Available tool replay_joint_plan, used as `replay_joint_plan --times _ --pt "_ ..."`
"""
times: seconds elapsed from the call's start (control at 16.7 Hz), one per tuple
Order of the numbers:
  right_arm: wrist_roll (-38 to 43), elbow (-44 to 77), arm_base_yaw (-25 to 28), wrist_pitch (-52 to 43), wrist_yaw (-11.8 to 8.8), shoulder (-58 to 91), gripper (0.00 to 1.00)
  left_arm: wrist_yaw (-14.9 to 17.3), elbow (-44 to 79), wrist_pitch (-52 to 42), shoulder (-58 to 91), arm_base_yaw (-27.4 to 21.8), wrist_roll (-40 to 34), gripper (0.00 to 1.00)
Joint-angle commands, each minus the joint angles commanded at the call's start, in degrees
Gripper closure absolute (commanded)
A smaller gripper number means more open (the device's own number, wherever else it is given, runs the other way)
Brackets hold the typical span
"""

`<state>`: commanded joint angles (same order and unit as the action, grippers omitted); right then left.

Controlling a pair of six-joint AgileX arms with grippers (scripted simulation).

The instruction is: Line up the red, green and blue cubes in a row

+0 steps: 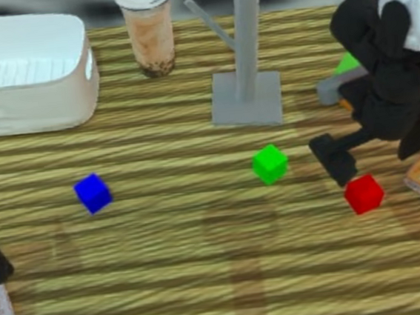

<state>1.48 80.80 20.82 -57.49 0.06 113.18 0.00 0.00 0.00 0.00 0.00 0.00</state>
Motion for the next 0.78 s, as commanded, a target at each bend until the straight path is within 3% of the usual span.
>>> replay_joint_plan --times 0.18,0.54,0.78 --pt "-0.09 -1.34 0.16 2.27 0.02 1.23 0.00 0.00 0.00 0.00 0.00 0.00 0.00 0.00" --pt "0.16 -7.75 0.34 16.01 0.07 7.98 0.00 0.00 0.00 0.00 0.00 0.00 0.00 0.00" --pt "0.22 -8.82 0.39 17.95 0.08 9.26 0.00 0.00 0.00 0.00 0.00 0.00 0.00 0.00"
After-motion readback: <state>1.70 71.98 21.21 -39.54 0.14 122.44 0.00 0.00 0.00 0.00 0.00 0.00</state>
